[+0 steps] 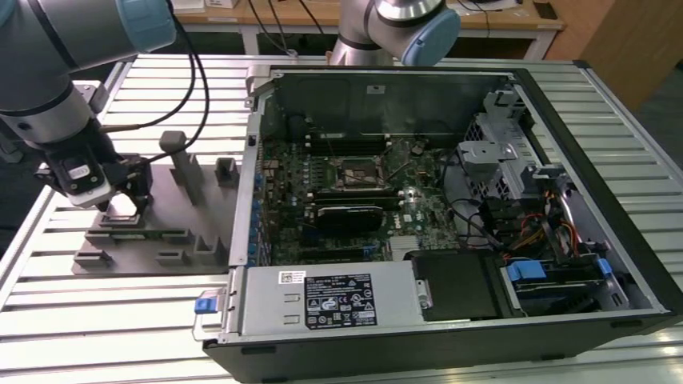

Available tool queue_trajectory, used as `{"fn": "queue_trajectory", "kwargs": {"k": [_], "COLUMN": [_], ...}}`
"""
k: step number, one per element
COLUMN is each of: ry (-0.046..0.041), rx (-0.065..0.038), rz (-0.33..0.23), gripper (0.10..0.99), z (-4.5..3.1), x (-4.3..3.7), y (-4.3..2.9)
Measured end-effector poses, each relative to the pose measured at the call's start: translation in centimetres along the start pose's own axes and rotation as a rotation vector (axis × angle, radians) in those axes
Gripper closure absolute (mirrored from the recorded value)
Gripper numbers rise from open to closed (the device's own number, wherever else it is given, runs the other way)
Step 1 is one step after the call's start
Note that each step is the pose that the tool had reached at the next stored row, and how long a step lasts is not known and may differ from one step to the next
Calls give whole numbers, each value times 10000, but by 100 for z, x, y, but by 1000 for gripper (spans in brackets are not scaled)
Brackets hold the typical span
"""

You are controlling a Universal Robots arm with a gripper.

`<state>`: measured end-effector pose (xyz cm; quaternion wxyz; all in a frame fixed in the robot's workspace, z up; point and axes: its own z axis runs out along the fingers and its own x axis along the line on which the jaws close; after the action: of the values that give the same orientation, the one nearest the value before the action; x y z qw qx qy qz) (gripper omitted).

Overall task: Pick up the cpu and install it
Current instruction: 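Pick up the cpu and move it towards the insertion slot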

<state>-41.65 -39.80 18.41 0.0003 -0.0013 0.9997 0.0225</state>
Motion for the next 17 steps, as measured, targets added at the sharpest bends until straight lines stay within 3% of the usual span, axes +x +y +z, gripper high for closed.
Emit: {"fn": "queue_trajectory", "kwargs": {"k": [4,17], "ry": [-94,-114], "rx": [2,2], "rz": [-4,-5], "gripper": [478,478], "z": [0,9], "x": [29,51], "y": [0,2]}}
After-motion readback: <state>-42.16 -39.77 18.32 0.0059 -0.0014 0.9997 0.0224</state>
